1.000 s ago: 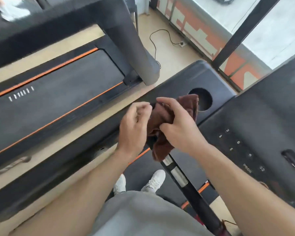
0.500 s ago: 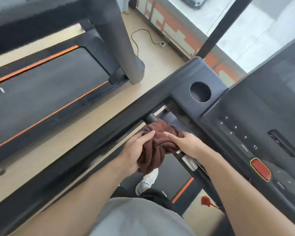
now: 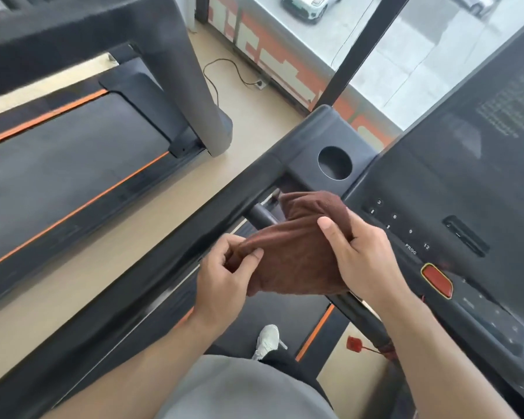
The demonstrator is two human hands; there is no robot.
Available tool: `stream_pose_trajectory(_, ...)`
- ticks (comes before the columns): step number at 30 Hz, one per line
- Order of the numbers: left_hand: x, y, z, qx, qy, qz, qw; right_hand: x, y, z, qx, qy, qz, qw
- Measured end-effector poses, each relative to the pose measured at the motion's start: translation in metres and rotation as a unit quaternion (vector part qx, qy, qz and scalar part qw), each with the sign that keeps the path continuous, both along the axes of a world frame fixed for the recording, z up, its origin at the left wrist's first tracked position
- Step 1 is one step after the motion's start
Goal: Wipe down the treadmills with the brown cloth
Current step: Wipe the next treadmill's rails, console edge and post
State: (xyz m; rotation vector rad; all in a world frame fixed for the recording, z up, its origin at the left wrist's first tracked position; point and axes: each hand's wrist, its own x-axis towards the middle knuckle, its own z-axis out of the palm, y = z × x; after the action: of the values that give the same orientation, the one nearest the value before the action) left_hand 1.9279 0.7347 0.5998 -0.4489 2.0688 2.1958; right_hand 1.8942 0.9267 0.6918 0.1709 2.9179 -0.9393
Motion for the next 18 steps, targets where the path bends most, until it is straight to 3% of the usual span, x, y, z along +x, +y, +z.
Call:
stream_pose_trajectory(2, 0.002, -0.001, 0.009, -0.027, 0.047, 0.031, 0.998, -0.009, -0.001, 0.022, -0.018, -0.003, 0.013, 1.000)
stream_pose_trajectory(5, 0.004, 0.008, 0.004, -0.050, 0.030, 0.070, 0.996, -0.037, 0.008, 0.024, 0.012, -0.099, 0.039, 0.994)
stream_pose_trajectory(6, 0.005, 0.011, -0.004, -0.066, 0.005, 0.072, 0.995, -0.047, 0.014, 0.016, 0.076, -0.152, 0.056, 0.984)
stream_pose_trajectory(8, 0.010, 0.017, -0.023, -0.104, -0.085, 0.044, 0.990, -0.058, 0.024, -0.010, 0.266, -0.255, 0.092, 0.925)
stream_pose_trajectory(9, 0.014, 0.019, -0.032, -0.128, -0.128, 0.019, 0.983, -0.057, 0.025, -0.023, 0.336, -0.260, 0.103, 0.900)
stream_pose_trajectory(10, 0.019, 0.020, -0.039, -0.138, -0.158, -0.001, 0.978, -0.054, 0.021, -0.035, 0.360, -0.231, 0.111, 0.897)
stream_pose_trajectory(12, 0.030, 0.025, -0.044, -0.133, -0.190, -0.014, 0.973, -0.042, 0.004, -0.054, 0.306, -0.187, 0.143, 0.922)
stream_pose_trajectory(15, 0.041, 0.033, -0.049, -0.111, -0.204, 0.005, 0.973, -0.027, -0.018, -0.085, 0.214, -0.240, 0.135, 0.937)
stream_pose_trajectory(18, 0.043, 0.039, -0.049, -0.109, -0.209, 0.029, 0.971, -0.034, -0.025, -0.109, 0.169, -0.164, 0.092, 0.968)
